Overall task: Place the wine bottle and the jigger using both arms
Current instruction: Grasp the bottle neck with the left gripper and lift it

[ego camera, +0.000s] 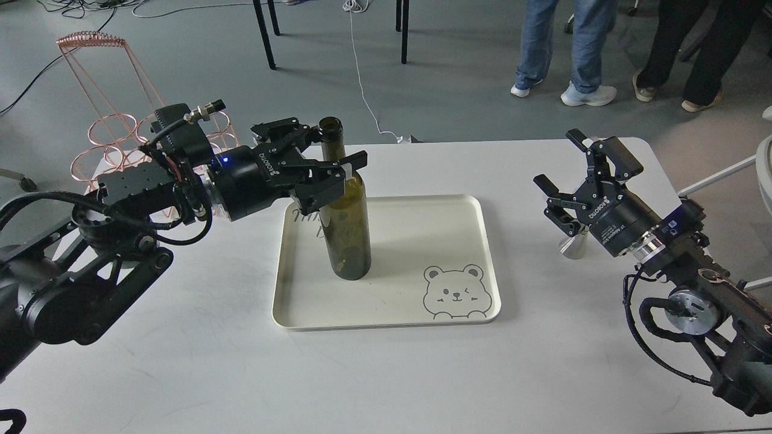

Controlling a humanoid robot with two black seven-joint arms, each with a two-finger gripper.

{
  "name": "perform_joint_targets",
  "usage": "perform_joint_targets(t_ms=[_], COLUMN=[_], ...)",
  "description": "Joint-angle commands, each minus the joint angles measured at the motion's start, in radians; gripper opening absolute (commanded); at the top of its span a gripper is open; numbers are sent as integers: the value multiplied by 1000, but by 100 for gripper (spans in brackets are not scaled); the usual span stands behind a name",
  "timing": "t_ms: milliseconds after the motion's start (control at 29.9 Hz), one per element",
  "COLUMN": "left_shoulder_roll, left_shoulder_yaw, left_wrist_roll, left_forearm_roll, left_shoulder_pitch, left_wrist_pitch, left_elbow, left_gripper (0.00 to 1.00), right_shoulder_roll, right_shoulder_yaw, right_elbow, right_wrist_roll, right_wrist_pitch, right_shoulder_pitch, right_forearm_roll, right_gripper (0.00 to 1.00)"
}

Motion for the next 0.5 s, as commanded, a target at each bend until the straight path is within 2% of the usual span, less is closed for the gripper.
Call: perform_joint_targets(t_ms=[0,301,468], left_shoulder_roll=[-1,-7,1], left_shoulder_yaw=[0,-2,-3], left_wrist_roll=[0,0,0], left_forearm_roll=[0,0,-17], left_shoulder_pitch=[0,-3,-47], left_wrist_pitch=[3,4,13], left_elbow=[4,4,-2], left_gripper=[54,24,23], right_shoulder_roll=[0,0,0], right_shoulder_yaw=[1,-1,1], right_elbow=[0,2,2], right_wrist_roll=[1,3,3], right_wrist_pitch=[0,0,0], right_shoulder_pitch=[-3,-14,-21], right_forearm_roll=[0,0,0], right_gripper=[99,99,99])
